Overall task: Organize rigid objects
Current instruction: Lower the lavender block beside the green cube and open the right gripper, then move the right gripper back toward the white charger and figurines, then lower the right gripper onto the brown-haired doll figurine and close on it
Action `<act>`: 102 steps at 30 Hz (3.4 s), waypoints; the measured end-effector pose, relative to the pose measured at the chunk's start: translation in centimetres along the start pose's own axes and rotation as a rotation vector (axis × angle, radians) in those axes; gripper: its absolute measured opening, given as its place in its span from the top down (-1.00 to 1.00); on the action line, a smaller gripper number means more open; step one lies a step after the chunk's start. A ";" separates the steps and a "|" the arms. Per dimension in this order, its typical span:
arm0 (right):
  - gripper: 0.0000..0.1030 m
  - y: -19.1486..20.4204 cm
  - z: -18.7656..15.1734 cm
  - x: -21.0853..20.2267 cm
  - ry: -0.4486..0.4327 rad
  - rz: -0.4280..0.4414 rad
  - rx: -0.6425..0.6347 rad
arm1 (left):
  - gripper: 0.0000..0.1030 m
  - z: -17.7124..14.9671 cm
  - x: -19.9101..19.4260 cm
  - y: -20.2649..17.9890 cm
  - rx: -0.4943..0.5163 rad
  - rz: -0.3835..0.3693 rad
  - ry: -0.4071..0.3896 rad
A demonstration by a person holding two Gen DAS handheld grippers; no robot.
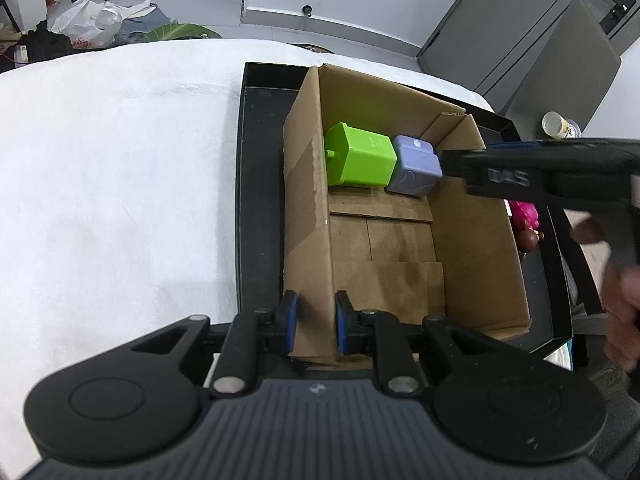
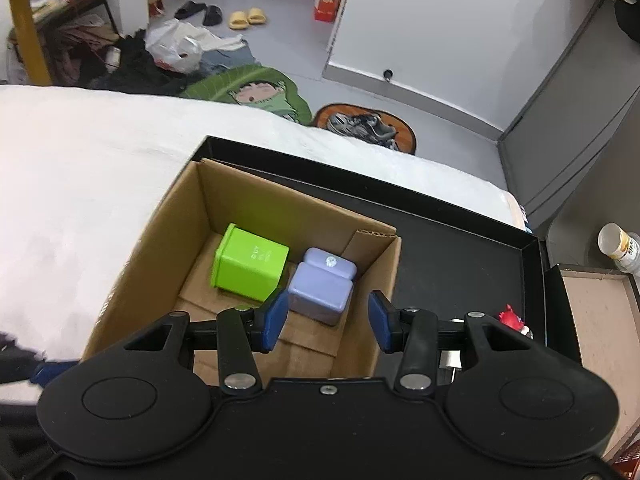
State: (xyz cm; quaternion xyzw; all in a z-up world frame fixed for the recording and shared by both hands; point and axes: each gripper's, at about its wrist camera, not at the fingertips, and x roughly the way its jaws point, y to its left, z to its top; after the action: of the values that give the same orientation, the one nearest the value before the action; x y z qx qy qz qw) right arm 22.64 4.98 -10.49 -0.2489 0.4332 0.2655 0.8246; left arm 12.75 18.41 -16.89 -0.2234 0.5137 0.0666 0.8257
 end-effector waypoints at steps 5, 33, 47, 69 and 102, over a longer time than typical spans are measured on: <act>0.15 -1.1 -0.6 -1.6 -0.019 0.024 0.012 | 0.64 -0.1 0.0 -0.1 -0.001 0.009 -0.001; -0.73 -9.7 -7.8 -2.5 -0.026 0.054 0.225 | 0.65 -0.2 0.7 -1.0 0.026 0.073 0.021; -0.80 -13.6 -9.5 -0.8 0.007 0.057 0.346 | 0.65 -0.2 1.3 -1.2 0.043 0.085 0.029; 0.06 -17.4 -9.1 4.7 0.133 0.042 0.463 | 0.64 0.0 1.3 -0.8 0.036 0.062 0.035; 0.16 -18.2 -10.0 7.9 0.166 0.038 0.507 | 0.63 -0.1 1.3 -0.8 0.024 0.063 0.032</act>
State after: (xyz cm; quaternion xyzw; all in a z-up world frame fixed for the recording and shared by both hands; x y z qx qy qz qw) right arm 32.56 -13.07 -18.95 -0.0472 0.5564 0.1429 0.8171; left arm 13.56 17.51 -17.79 -0.1980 0.5344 0.0829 0.8175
